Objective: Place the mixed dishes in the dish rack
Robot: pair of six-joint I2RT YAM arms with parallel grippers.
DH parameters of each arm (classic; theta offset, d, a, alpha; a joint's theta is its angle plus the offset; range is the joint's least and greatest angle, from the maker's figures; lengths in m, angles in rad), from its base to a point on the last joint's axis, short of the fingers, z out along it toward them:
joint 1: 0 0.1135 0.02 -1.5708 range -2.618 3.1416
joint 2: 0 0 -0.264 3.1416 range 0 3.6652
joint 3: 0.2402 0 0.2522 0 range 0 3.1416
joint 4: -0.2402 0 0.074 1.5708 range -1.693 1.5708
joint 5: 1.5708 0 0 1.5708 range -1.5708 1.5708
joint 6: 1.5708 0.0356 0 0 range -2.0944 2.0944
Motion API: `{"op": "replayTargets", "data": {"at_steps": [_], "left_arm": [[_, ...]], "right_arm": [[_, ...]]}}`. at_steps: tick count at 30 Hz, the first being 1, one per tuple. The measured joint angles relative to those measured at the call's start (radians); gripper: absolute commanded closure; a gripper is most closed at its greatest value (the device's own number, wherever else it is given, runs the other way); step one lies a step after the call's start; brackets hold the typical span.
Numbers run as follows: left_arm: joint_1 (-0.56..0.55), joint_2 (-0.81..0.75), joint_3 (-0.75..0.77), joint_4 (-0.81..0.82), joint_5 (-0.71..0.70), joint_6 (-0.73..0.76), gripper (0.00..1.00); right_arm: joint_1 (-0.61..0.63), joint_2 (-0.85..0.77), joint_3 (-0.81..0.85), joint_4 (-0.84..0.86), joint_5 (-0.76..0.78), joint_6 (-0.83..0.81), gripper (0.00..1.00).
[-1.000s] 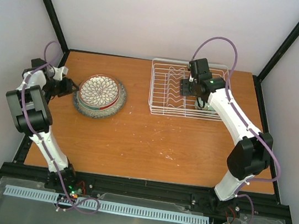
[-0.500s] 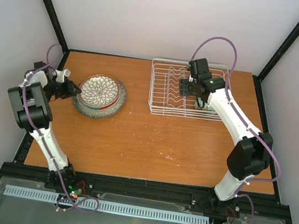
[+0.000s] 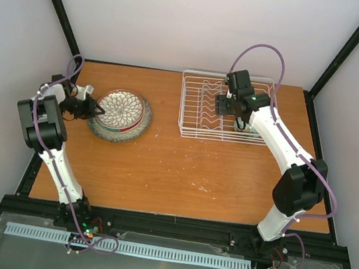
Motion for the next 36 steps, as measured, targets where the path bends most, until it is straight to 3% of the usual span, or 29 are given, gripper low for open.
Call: {"op": "replayTargets", "data": {"at_steps": [9,23,28,36], "left_arm": [[-0.013,0.043,0.031,-0.019,0.031,-0.021,0.99],[-0.031,0.003,0.025,-0.003,0.017,-0.045,0.99],[-0.046,-0.089,-0.023,0.092,-0.037,-0.052,0.99],[-0.068,-0.239,-0.077,0.242,-0.012,-0.104,0.99]], "right_arm": [[0.0,0.0,0.0,0.008,0.0,0.0,0.28],[0.0,0.0,-0.015,0.03,-0.027,0.0,0.29],[0.0,0.0,-0.057,0.083,-0.104,0.0,0.29],[0.0,0.0,-0.082,0.161,-0.195,0.001,0.29]]}}
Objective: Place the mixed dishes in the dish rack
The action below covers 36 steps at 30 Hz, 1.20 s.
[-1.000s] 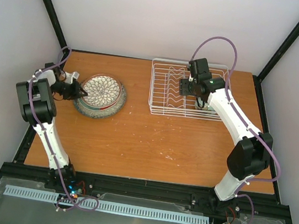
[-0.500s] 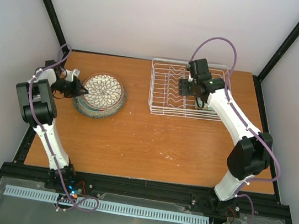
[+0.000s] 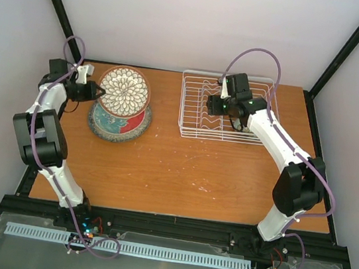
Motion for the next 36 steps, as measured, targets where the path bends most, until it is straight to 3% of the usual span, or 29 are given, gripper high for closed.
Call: {"op": "replayTargets", "data": {"at_steps": [6,14,27,36], "left_arm": [[-0.07,-0.101,-0.052,0.133,0.019,-0.021,0.99],[-0.348,-0.163,-0.065,0.342,-0.006,-0.019,0.99],[-0.634,-0.097,-0.044,0.631,-0.332,0.117,0.99],[-0.756,0.041,-0.022,0.84,-0.557,0.222,0.99]], "right_arm": [[0.0,0.0,-0.032,0.077,-0.054,-0.001,0.28],[0.001,-0.086,-0.233,0.289,-0.027,-0.051,0.26],[0.0,-0.5,-0.601,0.673,0.359,-0.056,0.27],[0.0,-0.627,-0.721,0.792,0.483,-0.042,0.27]]}}
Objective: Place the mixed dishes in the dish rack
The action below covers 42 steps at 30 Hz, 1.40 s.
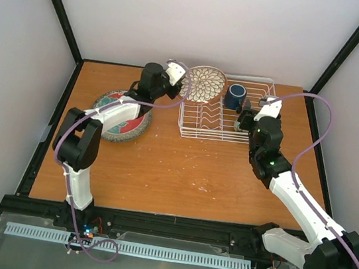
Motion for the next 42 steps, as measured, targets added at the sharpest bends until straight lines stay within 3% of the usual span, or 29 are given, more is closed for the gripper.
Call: {"op": "replayTargets", "data": {"at_steps": [9,21,42], "left_arm": [[-0.056,0.085,0.069,0.124,-0.144,0.098,0.99],[-0.071,0.182,0.189,0.238,-0.212,0.206,0.99],[-0.108,0.296,0.193,0.245,-0.239,0.328,0.99]], "right_arm": [[0.0,-0.012,-0.016,0.027,0.023,0.0,0.27],[0.0,-0.021,-0.028,0.05,0.037,-0.005,0.27],[0.0,-0.028,-0.028,0.057,0.049,-0.011,0.27]]}}
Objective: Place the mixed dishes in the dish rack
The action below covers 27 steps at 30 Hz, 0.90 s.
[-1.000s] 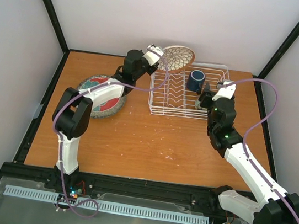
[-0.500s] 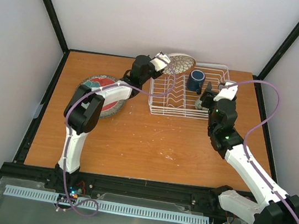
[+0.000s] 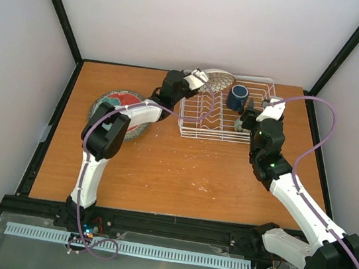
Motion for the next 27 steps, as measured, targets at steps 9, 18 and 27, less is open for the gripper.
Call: {"op": "replayTargets", "data": {"at_steps": [9,18,27], "left_arm": [[-0.025,0.071,0.0,0.021,0.004,0.053,0.9],[-0.025,0.079,0.041,0.09,-0.02,0.072,0.46],[-0.025,0.079,0.049,0.119,-0.07,0.065,0.23]], "right_arm": [[0.0,0.002,0.0,0.0,0.0,-0.003,0.27],[0.0,0.015,0.0,0.0,-0.002,-0.008,0.27],[0.0,0.035,0.001,-0.008,-0.013,-0.008,0.26]]}}
